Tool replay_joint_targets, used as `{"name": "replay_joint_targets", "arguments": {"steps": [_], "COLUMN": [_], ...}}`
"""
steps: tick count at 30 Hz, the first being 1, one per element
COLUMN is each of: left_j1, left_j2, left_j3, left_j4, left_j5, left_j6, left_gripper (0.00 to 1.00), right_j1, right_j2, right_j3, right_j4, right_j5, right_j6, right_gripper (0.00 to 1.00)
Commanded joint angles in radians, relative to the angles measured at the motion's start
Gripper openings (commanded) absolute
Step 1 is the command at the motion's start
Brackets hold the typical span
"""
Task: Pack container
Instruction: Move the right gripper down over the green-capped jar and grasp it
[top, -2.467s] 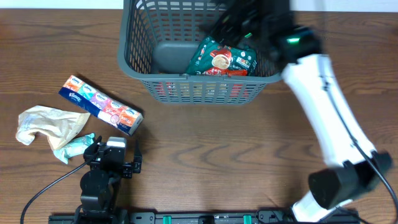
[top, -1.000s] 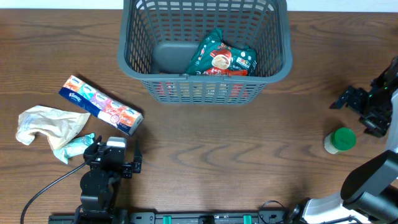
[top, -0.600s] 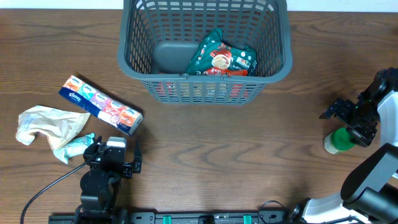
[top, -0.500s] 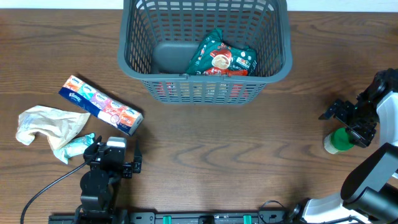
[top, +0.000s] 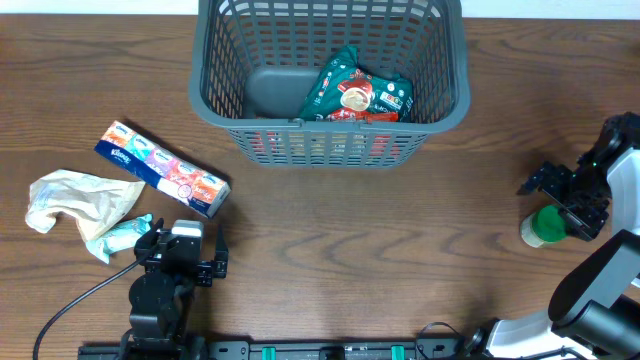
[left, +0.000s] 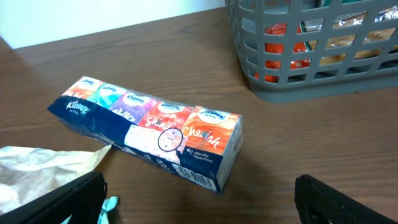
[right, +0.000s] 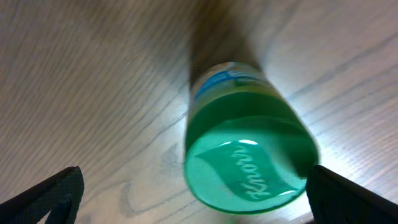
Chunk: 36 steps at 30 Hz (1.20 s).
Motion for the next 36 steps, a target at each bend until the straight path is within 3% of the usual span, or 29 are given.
{"name": "replay_joint_targets", "arguments": {"steps": [1, 15, 36], "left_j1": [-0.003, -0.003, -0.003], "left_j2": [-0.006, -0.006, -0.006], "left_j3": [-0.018, -0.018, -0.018], "left_j4": [-0.003, -0.003, -0.003], "left_j5": [-0.004, -0.004, -0.004], "left_j6": [-0.006, -0.006, -0.006], "left_gripper": [0.99, 0.99, 0.98], "right_j1": [-0.032, -0.074, -0.074], "right_j2": [-0.011, -0.011, -0.011], "right_j3": [-0.002, -0.033, -0.266], "right_j4": [-0.001, 0.023, 0.333], "right_j5": [0.027, 0.027, 0.026], "right_j6": [0.027, 0.033, 0.033], "right_gripper": [0.99, 0.99, 0.99]}}
